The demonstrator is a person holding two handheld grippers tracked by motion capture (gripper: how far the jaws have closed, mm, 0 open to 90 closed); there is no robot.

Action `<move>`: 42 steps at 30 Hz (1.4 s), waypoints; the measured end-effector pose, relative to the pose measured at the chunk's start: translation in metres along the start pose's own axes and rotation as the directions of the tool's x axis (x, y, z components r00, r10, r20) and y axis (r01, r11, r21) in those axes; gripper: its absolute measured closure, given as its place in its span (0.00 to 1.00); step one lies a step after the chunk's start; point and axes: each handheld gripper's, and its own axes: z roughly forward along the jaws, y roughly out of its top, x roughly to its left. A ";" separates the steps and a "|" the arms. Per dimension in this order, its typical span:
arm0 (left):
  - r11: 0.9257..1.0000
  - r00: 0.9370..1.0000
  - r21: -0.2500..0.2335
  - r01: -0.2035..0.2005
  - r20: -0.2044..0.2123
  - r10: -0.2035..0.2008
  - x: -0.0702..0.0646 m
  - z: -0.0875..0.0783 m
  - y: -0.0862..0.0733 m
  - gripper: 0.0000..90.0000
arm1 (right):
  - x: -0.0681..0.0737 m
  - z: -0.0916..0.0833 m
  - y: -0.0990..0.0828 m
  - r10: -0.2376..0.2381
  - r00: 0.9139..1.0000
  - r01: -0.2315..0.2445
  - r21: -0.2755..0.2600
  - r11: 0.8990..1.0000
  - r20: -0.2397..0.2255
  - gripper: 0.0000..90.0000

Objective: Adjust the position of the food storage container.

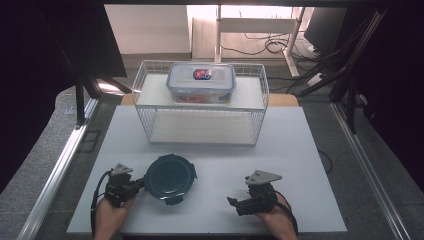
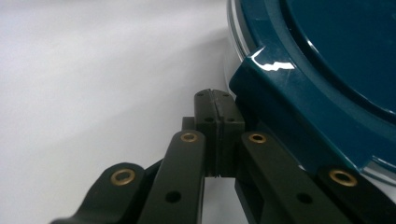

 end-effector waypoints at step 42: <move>0.981 0.977 -0.063 -0.185 0.092 0.190 -0.057 0.018 0.028 0.82 | -0.016 -0.008 -0.003 0.038 0.999 -0.038 -0.017 0.999 0.025 0.06</move>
